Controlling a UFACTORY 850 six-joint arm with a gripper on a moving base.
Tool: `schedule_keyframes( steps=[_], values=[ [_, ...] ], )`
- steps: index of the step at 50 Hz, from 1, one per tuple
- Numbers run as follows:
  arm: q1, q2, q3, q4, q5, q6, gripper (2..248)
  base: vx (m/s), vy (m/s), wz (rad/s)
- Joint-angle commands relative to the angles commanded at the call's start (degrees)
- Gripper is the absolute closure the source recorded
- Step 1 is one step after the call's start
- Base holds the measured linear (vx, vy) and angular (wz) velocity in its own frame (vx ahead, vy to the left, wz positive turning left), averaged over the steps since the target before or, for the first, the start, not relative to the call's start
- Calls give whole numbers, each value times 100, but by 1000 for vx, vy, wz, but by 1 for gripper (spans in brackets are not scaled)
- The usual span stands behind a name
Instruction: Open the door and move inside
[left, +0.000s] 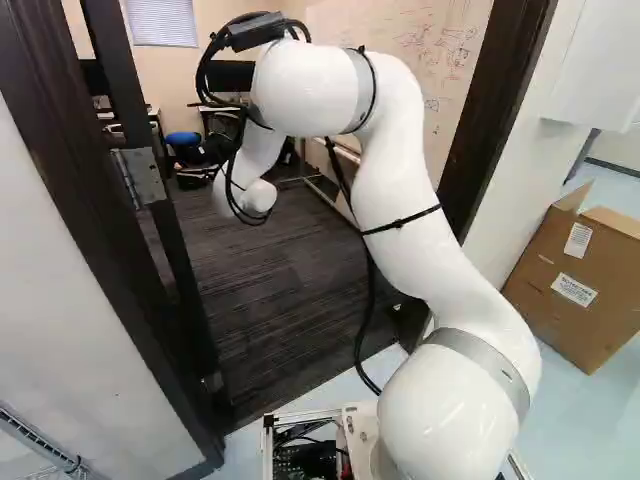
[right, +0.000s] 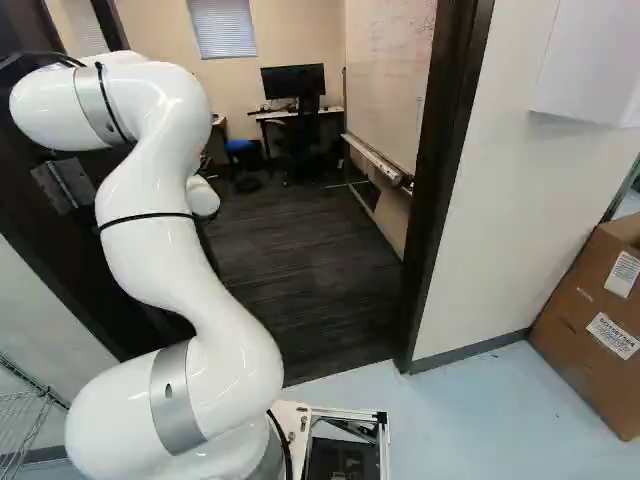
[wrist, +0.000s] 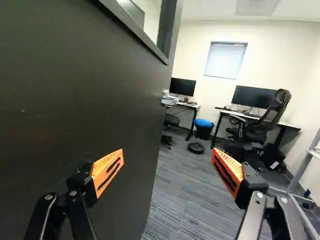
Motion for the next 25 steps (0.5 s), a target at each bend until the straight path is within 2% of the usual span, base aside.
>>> schedule_keyframes(
  steps=[25],
  values=[
    [-345, 232, 319, 49, -98, 0, 3, 0, 0, 0]
  ],
)
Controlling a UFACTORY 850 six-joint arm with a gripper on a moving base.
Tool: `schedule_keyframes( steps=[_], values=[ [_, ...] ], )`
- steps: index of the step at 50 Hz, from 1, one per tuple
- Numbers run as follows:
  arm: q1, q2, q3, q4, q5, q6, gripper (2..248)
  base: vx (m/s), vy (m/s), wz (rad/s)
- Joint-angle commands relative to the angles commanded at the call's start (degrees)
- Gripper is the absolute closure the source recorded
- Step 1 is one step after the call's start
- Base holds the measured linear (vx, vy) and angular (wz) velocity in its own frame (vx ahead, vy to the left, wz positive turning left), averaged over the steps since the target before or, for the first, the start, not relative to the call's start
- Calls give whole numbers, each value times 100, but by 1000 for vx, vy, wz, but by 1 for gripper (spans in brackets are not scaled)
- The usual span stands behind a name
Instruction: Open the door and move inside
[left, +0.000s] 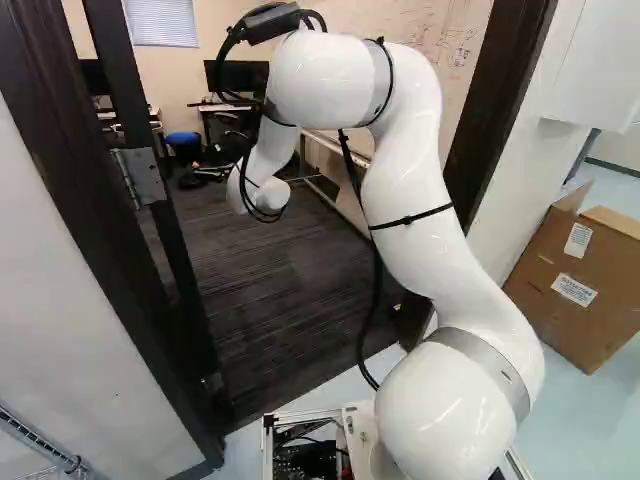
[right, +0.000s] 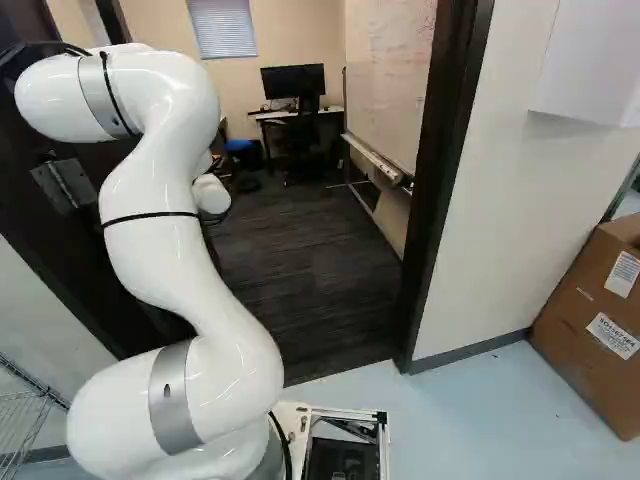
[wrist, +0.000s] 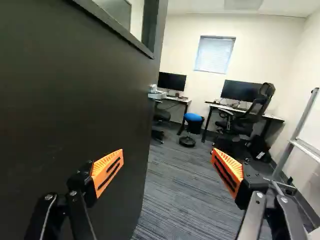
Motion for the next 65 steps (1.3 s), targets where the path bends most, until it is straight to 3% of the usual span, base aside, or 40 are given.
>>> schedule_keyframes(
  steps=[13, 40, 65],
  values=[
    [-163, 193, 262, 5, -7, 0, 3, 0, 0, 0],
    [-247, 371, 471, 56, -51, 0, 3, 0, 0, 0],
    [-494, 896, 1088, 206, -181, 0, 3, 0, 0, 0]
  ],
)
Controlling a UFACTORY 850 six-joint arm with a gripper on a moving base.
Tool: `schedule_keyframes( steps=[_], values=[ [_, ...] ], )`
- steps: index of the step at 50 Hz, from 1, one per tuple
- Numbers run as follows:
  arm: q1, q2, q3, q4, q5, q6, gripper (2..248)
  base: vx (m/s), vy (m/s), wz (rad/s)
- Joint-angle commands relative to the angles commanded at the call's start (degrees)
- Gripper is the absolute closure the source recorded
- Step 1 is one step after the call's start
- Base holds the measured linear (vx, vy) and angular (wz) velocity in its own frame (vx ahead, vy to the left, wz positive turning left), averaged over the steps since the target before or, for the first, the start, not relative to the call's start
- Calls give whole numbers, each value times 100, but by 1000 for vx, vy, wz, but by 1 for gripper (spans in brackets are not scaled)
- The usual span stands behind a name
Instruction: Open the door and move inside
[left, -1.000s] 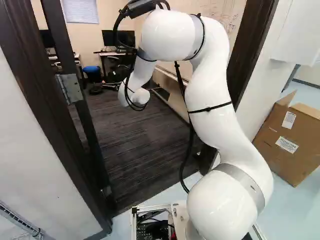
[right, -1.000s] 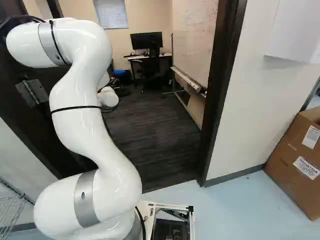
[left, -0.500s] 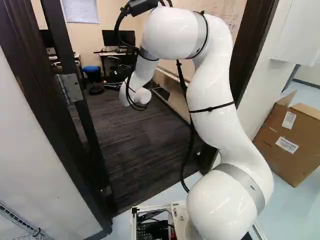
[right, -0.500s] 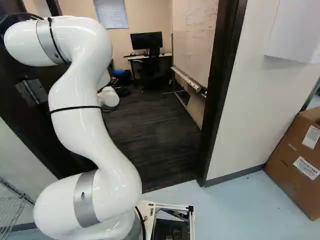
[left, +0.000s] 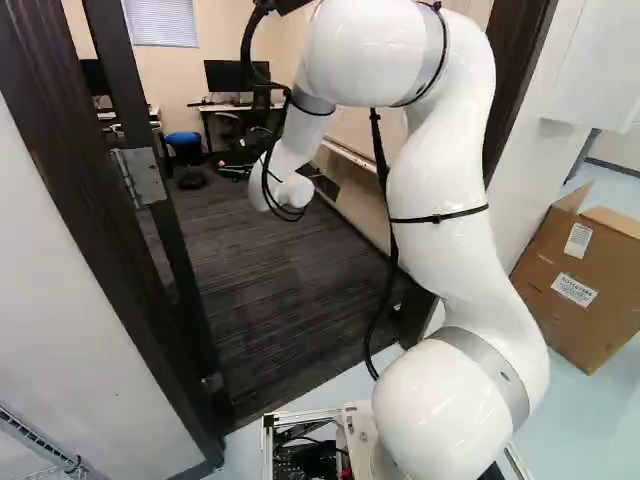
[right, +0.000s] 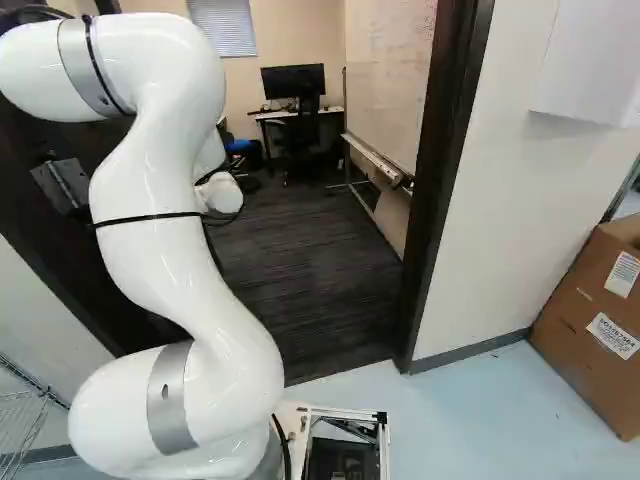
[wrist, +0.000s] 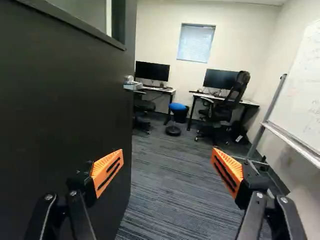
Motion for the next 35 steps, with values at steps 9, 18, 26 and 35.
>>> schedule_keyframes(
  steps=[9, 18, 26, 35],
  values=[
    [-128, 271, 319, 78, -67, 0, 3, 0, 0, 0],
    [-277, 586, 690, 168, -145, 0, 3, 0, 0, 0],
    [-426, 903, 1063, 259, -223, 0, 3, 0, 0, 0],
    [-619, 1311, 1542, 376, -324, 0, 3, 0, 0, 0]
  ],
)
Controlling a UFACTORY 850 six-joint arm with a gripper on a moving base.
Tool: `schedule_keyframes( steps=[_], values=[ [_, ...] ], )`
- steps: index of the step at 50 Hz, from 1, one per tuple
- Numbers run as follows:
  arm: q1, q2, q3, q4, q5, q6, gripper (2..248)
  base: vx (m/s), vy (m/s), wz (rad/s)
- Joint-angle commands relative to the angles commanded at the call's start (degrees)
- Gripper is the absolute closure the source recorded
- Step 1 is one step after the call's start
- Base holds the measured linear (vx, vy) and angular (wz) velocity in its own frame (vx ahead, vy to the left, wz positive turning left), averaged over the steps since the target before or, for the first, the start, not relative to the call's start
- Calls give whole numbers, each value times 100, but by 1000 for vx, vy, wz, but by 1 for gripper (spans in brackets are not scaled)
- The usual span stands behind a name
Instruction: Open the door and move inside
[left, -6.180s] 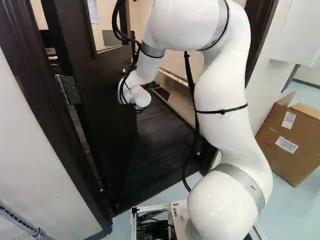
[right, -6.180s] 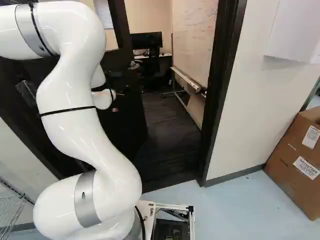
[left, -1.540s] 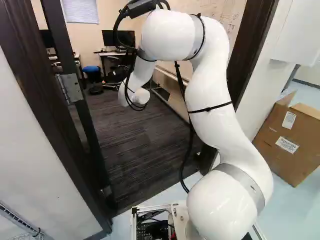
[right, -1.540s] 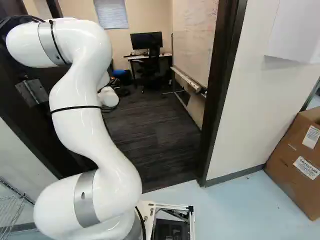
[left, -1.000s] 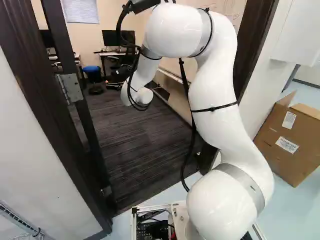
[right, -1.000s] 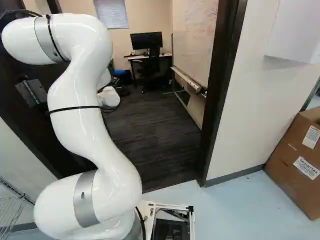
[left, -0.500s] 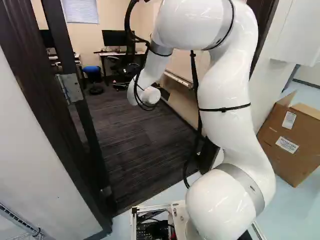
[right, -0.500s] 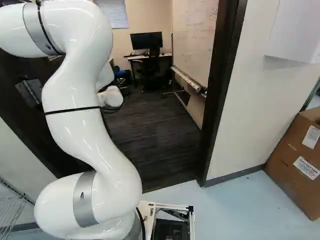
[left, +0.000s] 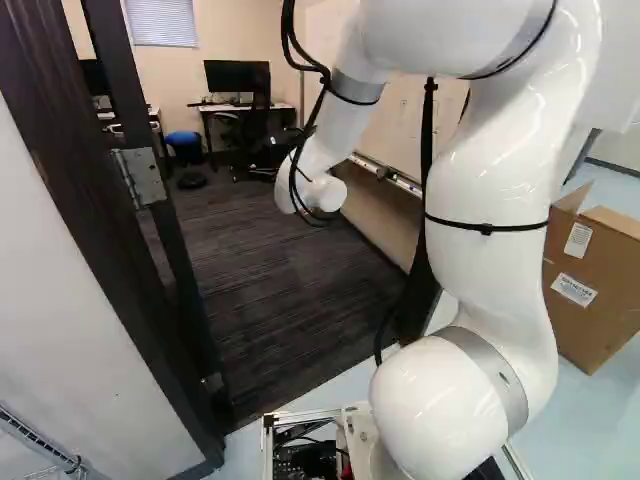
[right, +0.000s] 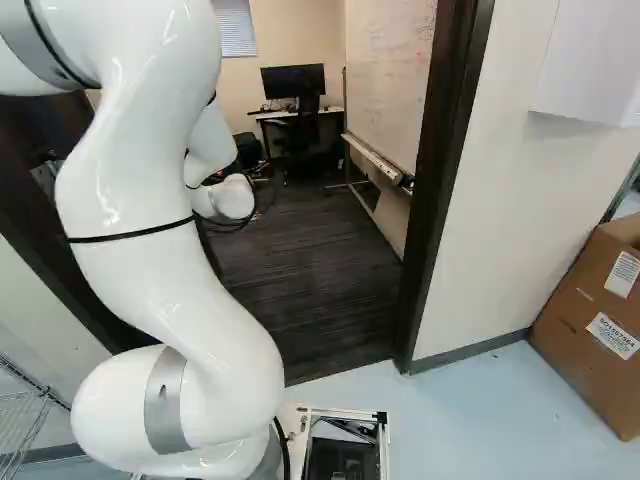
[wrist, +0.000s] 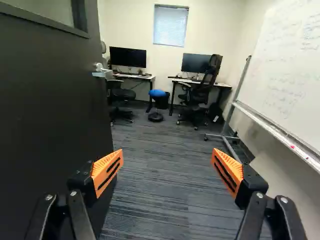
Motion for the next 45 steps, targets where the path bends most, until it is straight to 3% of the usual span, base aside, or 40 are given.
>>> schedule_keyframes(
  steps=[45],
  values=[
    [-961, 2037, 2396, 583, -503, 0, 3, 0, 0, 0]
  ],
)
